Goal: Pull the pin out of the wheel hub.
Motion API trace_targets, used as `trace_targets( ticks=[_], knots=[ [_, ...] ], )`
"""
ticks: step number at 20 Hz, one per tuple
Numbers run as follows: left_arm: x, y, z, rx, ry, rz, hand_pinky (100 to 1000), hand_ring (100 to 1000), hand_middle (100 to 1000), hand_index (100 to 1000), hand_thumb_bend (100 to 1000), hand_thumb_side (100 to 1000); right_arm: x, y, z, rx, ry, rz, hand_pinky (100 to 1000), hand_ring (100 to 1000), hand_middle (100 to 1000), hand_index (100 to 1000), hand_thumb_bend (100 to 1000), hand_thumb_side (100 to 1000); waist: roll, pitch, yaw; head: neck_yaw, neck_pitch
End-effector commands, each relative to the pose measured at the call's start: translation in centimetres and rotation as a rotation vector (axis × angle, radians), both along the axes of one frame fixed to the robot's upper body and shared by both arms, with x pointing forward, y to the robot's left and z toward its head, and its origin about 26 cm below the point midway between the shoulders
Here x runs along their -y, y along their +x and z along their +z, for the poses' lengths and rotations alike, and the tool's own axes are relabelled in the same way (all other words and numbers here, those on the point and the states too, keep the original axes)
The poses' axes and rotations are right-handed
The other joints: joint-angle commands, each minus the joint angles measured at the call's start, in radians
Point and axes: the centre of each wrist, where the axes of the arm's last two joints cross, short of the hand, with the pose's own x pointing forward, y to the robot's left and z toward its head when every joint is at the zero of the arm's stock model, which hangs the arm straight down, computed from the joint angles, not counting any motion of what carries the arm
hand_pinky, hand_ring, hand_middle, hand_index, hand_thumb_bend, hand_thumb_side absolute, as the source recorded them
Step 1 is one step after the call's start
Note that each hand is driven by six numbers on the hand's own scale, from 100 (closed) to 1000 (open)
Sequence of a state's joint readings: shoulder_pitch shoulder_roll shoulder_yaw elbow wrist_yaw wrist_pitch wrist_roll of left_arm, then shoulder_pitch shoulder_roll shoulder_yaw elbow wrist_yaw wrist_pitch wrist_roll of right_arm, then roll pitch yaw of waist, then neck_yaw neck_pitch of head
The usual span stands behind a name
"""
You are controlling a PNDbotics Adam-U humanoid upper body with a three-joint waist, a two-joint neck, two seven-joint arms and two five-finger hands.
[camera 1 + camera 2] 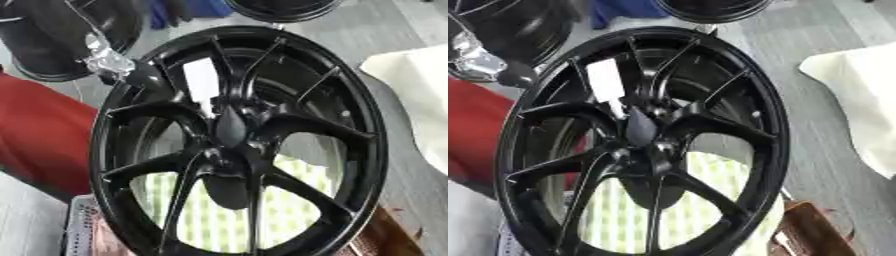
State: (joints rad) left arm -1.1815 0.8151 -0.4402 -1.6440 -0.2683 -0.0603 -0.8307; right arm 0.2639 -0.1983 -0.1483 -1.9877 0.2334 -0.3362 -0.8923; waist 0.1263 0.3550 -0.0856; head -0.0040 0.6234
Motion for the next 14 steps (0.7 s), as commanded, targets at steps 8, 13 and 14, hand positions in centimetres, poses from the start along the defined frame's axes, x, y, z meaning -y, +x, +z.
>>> trace_targets(
  ticks=[8,13,14],
  knots=[
    [2.6,-0.4,-0.5,0.044,0.024,0.161,943,888,778,901,589,754,0.0,0.3,0.6,0.043,0.022,0.003,410,617,421,632,284,247,0.001,-0.022,-0.004,0.003,0.014],
    [3.6,-0.6,-1.1,0.009,0.014,0.200,945,887,777,900,586,770,-0.1,0.5,0.8,0.052,0.034,0.006,410,616,420,631,283,247,0.006,-0.018,-0.010,0.006,0.012],
    [3.8,-0.7,-1.2,0.003,0.014,0.205,944,888,779,899,590,770,-0.2,0.5,0.8,0.053,0.035,0.007,410,616,420,631,282,247,0.007,-0.017,-0.011,0.006,0.012]
  ],
)
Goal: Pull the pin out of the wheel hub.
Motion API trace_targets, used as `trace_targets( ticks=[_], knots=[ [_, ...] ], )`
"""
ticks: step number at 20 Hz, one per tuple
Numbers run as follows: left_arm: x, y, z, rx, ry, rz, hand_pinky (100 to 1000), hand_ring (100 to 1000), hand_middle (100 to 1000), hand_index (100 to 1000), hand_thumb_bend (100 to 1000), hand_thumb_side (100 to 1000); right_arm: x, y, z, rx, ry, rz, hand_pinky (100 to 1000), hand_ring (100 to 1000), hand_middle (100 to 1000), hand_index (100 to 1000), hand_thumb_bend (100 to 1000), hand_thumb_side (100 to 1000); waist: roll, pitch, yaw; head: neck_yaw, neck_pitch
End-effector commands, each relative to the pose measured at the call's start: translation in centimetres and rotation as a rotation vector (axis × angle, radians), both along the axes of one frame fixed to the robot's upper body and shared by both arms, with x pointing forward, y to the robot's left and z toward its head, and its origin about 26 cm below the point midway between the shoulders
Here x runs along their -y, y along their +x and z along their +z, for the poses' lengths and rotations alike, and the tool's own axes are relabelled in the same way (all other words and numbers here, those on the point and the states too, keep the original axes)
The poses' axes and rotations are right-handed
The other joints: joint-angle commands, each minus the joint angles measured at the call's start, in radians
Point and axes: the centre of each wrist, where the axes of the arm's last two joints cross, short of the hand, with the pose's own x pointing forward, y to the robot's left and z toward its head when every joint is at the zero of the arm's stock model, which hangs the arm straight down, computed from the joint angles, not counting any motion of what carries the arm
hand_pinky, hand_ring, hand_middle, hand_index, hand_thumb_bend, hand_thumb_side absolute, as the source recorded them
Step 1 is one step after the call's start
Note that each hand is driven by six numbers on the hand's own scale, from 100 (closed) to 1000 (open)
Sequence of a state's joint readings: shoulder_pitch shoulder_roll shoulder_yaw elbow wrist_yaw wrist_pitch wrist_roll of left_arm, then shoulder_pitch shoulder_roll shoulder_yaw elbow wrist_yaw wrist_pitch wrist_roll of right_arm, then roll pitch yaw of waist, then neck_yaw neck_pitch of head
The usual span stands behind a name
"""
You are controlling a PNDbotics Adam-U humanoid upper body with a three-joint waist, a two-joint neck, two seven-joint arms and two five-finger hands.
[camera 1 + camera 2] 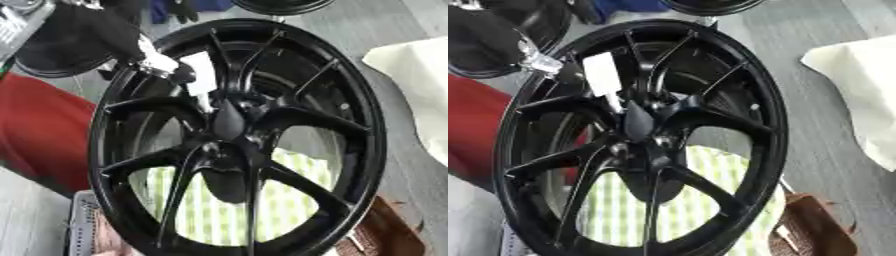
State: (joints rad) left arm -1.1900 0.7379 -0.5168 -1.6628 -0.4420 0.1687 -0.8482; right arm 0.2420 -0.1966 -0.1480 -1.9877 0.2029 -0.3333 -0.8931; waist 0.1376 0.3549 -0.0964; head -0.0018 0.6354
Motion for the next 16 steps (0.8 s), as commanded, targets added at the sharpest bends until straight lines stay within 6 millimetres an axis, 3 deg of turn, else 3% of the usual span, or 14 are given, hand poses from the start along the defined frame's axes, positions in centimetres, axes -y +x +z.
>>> trace_targets(
  ticks=[1,16],
  knots=[
    [0.3,-0.7,0.8,0.022,-0.004,0.026,943,889,779,898,592,773,0.0,0.0,0.4,0.032,0.005,-0.004,410,616,420,631,281,248,-0.003,-0.015,-0.001,0.005,0.001],
    [0.3,0.4,-0.1,0.041,0.004,0.116,933,904,795,903,620,777,-0.6,0.6,0.7,0.048,0.035,0.004,407,613,417,629,273,245,0.006,-0.004,0.000,0.014,0.003]
  ],
)
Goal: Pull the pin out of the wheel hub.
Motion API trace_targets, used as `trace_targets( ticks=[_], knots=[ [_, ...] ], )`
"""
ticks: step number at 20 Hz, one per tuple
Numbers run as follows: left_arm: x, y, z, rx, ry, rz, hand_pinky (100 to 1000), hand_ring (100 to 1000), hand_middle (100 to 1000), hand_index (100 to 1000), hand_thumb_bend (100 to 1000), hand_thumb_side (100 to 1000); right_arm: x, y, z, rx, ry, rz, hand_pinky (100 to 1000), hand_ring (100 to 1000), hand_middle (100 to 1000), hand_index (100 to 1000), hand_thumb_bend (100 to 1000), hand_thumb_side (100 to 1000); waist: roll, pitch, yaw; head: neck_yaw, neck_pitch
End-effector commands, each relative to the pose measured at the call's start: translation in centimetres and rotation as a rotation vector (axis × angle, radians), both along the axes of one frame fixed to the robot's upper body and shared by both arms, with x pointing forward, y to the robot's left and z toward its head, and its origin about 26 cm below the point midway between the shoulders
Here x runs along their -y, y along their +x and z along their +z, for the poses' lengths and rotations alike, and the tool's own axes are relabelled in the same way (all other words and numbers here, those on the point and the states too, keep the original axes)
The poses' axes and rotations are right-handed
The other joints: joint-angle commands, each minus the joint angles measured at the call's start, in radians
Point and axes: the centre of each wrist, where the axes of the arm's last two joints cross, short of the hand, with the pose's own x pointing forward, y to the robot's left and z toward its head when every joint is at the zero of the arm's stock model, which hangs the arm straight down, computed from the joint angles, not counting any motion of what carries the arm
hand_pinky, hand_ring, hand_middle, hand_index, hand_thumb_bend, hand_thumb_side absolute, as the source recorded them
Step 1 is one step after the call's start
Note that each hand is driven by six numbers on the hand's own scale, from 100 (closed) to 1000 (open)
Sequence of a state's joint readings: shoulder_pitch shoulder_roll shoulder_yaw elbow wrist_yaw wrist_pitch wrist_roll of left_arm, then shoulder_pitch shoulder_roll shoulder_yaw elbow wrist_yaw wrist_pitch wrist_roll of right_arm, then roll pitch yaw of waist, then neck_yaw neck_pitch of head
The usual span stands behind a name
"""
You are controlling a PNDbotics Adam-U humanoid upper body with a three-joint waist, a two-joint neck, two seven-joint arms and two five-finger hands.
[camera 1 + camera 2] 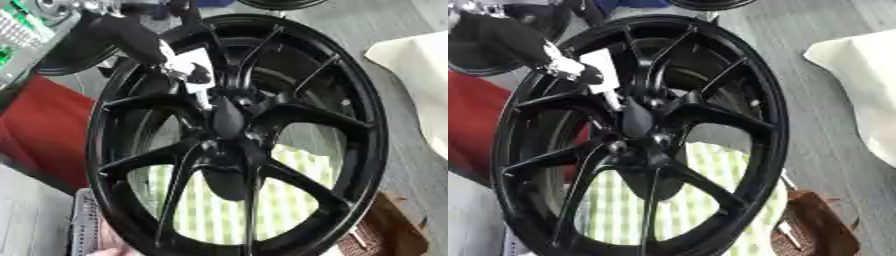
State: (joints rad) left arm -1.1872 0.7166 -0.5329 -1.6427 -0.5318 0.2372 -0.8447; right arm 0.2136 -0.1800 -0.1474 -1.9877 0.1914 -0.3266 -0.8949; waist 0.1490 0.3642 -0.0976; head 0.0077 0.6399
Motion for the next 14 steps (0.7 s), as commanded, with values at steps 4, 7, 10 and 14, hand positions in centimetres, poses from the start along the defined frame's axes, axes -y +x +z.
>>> trace_targets(
  ticks=[4,7,10,14],
  knots=[
    [-0.40,0.15,0.30,0.022,0.007,0.038,932,904,795,899,624,773,-0.20,0.10,0.41,0.029,0.015,-0.002,407,612,416,628,273,245,-0.006,-0.011,0.000,0.007,-0.003],
    [-0.56,0.43,0.03,0.012,0.008,0.049,932,903,795,897,624,776,-0.27,0.20,0.47,0.033,0.019,0.000,407,612,415,627,273,245,-0.006,-0.008,-0.002,0.008,-0.005],
    [-0.57,0.62,-0.20,0.001,0.011,0.053,931,901,792,895,624,781,-0.37,0.30,0.52,0.036,0.027,0.001,407,612,414,627,274,245,-0.005,-0.005,-0.004,0.007,-0.009],
    [-0.57,0.77,-0.37,-0.012,0.017,0.056,930,899,791,892,627,784,-0.46,0.43,0.61,0.041,0.040,0.000,406,611,413,626,273,245,-0.005,0.000,-0.007,-0.008,-0.025]
  ],
)
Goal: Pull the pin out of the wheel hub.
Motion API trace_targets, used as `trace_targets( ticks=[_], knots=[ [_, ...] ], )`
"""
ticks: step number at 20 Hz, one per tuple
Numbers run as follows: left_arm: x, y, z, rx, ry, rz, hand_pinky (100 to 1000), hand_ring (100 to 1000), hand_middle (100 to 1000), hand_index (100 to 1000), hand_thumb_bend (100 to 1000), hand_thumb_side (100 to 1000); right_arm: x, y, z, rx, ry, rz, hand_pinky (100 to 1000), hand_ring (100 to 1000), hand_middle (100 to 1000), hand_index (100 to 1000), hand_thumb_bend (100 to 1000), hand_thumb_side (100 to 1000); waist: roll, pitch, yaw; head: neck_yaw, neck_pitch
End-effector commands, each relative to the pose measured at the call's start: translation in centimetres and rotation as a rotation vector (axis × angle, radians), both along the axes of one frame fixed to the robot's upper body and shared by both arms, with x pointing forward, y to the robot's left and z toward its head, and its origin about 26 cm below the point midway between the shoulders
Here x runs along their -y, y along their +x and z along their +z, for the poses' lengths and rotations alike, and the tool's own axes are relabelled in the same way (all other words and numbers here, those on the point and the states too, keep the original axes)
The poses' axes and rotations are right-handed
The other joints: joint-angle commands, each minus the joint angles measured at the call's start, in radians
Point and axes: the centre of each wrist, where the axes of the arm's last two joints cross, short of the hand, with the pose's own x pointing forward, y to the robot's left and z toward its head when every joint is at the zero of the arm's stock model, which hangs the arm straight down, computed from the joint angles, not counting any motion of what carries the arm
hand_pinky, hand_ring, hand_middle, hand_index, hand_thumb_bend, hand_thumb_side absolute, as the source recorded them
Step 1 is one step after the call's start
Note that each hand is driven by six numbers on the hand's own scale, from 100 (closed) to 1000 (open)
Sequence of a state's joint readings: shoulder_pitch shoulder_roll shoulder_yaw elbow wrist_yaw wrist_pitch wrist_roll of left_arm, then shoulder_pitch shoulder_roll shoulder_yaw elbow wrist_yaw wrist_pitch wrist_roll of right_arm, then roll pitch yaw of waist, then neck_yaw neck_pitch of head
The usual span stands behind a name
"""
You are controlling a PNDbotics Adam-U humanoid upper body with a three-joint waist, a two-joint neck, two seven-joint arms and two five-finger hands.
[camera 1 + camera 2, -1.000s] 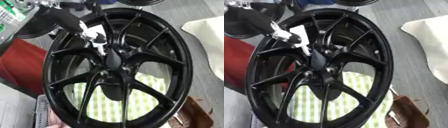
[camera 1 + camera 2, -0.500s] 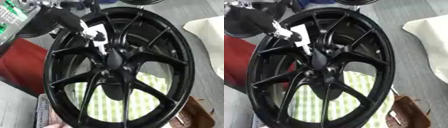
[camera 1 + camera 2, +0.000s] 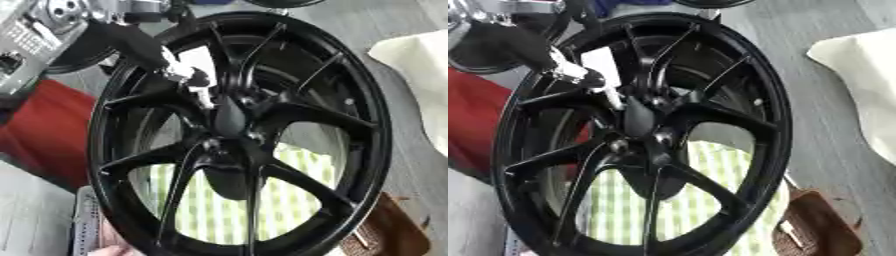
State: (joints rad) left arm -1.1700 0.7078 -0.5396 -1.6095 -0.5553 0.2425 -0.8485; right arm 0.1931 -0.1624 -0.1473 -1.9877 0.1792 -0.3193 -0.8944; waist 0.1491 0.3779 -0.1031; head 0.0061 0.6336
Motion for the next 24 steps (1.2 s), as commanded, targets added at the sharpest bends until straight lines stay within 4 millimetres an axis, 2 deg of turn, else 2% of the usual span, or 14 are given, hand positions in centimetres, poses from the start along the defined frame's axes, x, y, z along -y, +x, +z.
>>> trace_targets(
  ticks=[1,9,18,19,24],
  knots=[
    [-0.29,-0.16,0.63,0.013,0.011,0.016,929,898,790,891,629,785,-0.05,0.00,0.38,0.026,0.012,-0.005,406,611,413,626,273,246,-0.005,-0.013,-0.002,-0.009,-0.022],
    [-0.31,0.05,0.46,-0.006,0.018,0.017,929,891,783,883,631,775,-0.17,0.20,0.54,0.034,0.022,-0.002,405,610,412,624,271,248,-0.003,-0.009,-0.007,-0.016,-0.044],
    [-0.19,0.15,0.34,-0.023,0.032,0.018,929,884,771,870,624,768,-0.20,0.32,0.64,0.038,0.031,-0.002,406,609,411,623,271,248,-0.003,-0.006,-0.009,-0.011,-0.049],
    [-0.19,0.15,0.34,-0.023,0.032,0.019,923,869,745,851,561,751,-0.21,0.33,0.64,0.038,0.031,-0.002,405,609,410,622,271,249,-0.003,-0.006,-0.009,-0.010,-0.050],
    [-0.11,0.51,0.13,-0.009,0.014,0.045,908,839,696,813,463,712,-0.45,0.57,0.79,0.046,0.042,0.004,407,609,411,623,262,252,0.000,0.000,-0.015,-0.004,-0.058]
  ],
)
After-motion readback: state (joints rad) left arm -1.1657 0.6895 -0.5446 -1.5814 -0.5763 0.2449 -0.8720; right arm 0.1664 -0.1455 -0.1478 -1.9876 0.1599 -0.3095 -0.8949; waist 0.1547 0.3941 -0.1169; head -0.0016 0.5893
